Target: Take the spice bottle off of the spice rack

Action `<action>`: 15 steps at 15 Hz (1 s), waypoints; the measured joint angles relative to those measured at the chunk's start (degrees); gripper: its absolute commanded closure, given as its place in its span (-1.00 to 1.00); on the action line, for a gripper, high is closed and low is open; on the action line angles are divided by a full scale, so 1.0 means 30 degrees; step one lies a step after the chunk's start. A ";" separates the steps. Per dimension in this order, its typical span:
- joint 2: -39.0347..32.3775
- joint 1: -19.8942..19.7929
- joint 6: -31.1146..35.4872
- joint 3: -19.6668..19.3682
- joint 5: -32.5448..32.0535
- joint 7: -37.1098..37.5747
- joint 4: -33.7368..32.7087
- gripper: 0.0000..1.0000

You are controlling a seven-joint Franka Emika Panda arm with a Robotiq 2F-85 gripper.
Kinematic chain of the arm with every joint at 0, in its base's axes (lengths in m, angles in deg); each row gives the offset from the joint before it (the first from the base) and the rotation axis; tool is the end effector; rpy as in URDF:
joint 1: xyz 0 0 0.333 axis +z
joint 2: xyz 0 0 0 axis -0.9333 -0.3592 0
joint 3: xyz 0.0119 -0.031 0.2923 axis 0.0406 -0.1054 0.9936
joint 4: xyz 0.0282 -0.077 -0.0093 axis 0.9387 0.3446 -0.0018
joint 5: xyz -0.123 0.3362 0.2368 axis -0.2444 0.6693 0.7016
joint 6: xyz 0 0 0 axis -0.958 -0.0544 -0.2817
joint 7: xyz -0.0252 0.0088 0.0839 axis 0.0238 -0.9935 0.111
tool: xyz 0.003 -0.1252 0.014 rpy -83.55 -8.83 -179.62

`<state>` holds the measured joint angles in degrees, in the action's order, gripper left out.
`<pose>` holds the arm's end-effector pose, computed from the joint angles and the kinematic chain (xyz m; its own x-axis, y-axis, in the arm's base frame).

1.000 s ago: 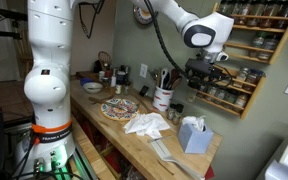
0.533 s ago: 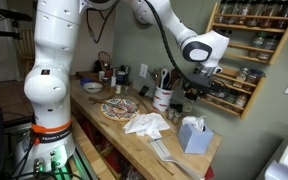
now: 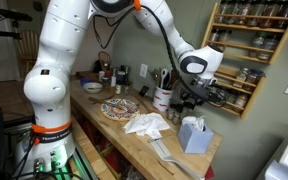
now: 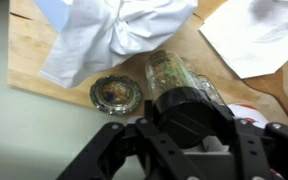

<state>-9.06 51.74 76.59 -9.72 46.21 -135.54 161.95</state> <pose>0.5821 -0.2870 0.3026 0.8392 0.4700 0.2737 0.4970 -0.8671 -0.0347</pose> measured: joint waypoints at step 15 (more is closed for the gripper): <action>-0.2284 -0.1128 0.1832 0.1315 0.0099 -0.0135 -0.0157 0.38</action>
<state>-15.91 48.36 82.08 -5.77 46.50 -135.95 161.48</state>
